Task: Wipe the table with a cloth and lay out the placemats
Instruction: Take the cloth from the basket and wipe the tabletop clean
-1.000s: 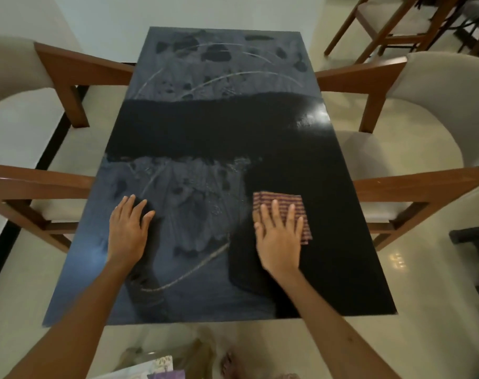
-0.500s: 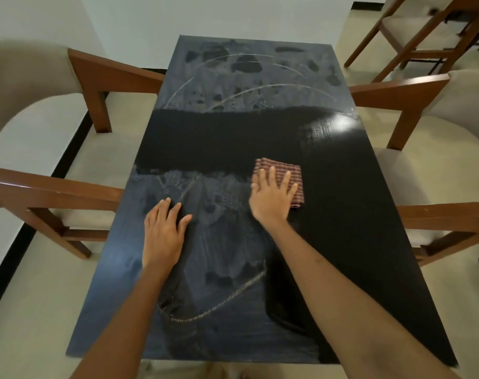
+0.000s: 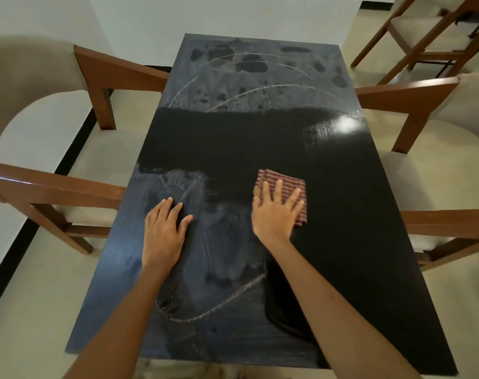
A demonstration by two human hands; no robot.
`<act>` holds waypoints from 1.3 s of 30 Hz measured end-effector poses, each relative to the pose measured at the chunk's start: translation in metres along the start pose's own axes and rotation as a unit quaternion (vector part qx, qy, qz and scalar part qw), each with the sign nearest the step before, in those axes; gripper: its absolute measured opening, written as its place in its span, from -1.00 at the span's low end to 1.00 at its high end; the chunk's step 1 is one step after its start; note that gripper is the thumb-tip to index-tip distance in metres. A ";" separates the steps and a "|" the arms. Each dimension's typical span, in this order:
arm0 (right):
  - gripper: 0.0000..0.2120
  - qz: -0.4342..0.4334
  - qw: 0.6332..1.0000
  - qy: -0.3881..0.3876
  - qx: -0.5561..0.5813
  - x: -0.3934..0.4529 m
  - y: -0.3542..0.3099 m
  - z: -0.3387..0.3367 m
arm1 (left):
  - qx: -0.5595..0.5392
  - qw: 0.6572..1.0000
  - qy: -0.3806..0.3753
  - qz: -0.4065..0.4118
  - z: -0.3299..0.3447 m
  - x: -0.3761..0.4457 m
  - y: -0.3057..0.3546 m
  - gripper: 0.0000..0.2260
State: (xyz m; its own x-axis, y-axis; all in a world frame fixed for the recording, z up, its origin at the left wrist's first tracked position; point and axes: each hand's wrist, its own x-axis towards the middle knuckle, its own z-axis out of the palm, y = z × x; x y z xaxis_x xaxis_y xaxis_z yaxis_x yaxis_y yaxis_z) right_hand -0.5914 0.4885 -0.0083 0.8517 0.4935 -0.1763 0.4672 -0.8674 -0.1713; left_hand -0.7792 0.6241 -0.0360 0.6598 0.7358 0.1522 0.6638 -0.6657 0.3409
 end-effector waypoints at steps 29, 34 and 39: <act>-0.49 0.044 0.999 0.024 0.012 -0.098 0.046 0.012 | -0.013 0.999 0.045 0.007 0.001 -0.003 0.001 -0.65; -0.49 -0.055 0.998 0.014 0.011 -0.105 -0.007 0.024 | -0.079 0.996 0.039 0.017 -0.004 -0.015 0.002 -0.66; -0.50 -0.161 0.987 -0.008 0.018 -0.157 -0.067 0.042 | -0.076 0.996 0.039 -0.023 -0.017 -0.058 -0.018 -0.65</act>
State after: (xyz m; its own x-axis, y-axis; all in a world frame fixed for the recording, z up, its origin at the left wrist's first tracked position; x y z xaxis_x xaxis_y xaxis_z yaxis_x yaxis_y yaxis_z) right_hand -0.7664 0.4714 -0.0101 0.6559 0.7448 -0.1226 0.7045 -0.6623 -0.2551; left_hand -0.8358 0.5955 -0.0353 0.5958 0.7770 0.2031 0.6281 -0.6084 0.4851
